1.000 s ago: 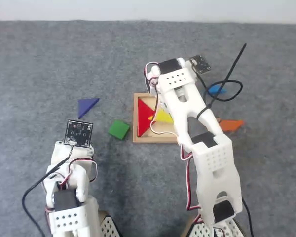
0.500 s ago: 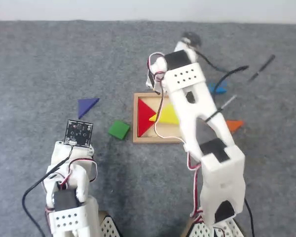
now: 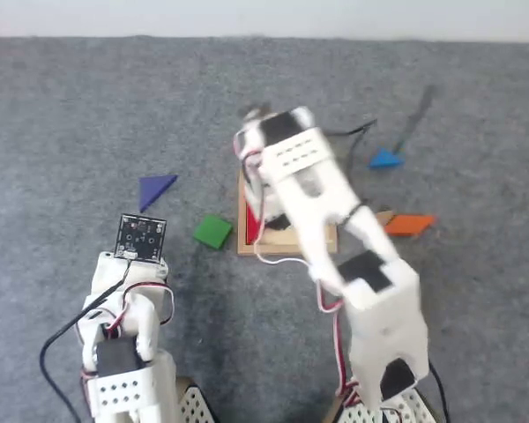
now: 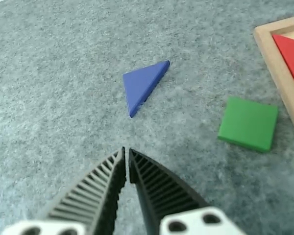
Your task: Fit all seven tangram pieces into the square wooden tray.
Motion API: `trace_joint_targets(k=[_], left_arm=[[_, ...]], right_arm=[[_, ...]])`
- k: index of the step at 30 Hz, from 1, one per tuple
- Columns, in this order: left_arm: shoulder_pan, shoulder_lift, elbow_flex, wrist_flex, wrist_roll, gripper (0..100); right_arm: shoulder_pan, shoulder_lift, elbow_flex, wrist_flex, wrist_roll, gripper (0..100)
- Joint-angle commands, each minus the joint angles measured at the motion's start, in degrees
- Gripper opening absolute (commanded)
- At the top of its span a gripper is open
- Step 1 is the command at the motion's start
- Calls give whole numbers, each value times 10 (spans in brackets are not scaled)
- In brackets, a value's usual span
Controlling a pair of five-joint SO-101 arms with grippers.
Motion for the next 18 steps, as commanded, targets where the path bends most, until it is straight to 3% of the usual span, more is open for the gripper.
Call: trace_joint_targets(k=[1,11,18], left_arm=[[-5,-10,-23,0,-7,13],[-5,-10,-23,-1,-7,13],[-5,-10,-23,-1,-7,13]], right_arm=[[-22,44,-6,-36,9,13],[2,77,-6,-187,9,13],[57,81,-6,-296,10,13]])
